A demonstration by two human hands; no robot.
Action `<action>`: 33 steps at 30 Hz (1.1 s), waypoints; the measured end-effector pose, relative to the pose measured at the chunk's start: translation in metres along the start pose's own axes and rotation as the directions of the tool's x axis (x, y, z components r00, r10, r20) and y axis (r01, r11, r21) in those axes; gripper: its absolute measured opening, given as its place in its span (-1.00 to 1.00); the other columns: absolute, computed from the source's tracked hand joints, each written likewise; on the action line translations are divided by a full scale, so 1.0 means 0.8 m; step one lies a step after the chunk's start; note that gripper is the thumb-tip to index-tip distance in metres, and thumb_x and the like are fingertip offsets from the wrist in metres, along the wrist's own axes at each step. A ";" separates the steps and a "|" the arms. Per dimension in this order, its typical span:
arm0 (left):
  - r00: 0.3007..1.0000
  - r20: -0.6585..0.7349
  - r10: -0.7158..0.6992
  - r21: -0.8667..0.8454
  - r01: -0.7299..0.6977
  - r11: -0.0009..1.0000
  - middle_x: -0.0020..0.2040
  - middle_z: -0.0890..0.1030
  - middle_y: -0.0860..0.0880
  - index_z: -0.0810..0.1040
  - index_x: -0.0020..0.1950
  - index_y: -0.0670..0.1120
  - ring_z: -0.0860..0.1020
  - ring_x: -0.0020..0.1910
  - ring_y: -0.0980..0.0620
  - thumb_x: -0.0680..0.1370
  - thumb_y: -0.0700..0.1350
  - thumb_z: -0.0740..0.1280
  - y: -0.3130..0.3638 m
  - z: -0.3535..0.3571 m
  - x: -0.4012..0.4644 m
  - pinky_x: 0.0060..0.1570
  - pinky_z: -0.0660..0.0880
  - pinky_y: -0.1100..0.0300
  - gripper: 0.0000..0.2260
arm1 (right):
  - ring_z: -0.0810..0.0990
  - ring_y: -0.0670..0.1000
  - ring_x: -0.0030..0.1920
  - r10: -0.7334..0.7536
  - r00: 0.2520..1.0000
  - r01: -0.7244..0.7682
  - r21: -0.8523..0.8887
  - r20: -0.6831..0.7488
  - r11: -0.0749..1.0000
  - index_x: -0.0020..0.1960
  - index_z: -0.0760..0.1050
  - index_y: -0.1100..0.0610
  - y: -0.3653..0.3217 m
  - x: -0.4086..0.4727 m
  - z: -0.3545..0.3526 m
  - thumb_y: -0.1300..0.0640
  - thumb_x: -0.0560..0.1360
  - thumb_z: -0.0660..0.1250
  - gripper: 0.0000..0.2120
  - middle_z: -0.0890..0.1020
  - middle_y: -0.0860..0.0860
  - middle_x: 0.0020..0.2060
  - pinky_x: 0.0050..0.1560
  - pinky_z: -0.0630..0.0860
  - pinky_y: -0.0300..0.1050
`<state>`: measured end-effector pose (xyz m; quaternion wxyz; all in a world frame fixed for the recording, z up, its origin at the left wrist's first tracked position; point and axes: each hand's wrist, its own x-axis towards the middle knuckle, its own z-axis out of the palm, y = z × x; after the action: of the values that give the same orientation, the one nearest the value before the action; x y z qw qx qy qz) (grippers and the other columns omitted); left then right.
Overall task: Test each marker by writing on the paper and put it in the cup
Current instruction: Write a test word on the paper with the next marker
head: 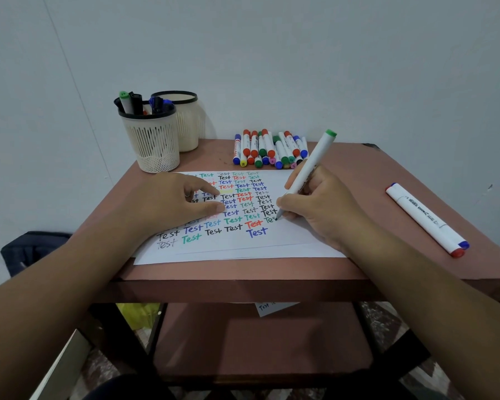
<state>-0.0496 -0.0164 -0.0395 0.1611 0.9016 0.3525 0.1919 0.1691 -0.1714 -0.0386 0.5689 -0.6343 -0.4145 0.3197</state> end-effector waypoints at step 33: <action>1.000 -0.006 0.014 -0.002 -0.014 1.000 -0.33 0.50 0.08 0.63 0.12 0.28 0.46 -0.35 0.13 0.38 0.43 0.35 -0.006 0.004 0.004 -0.32 0.33 0.21 -0.59 | 0.66 0.04 -0.14 -0.031 0.998 0.028 -0.038 -0.063 0.999 -0.02 0.49 0.06 0.001 0.002 0.000 0.35 0.48 0.49 -0.74 0.58 0.09 -0.14 -0.08 0.69 -0.06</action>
<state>-0.0489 -0.0110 -0.0437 0.1598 0.9033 0.3465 0.1962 0.1700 -0.1704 -0.0390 0.5746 -0.6485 -0.4112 0.2831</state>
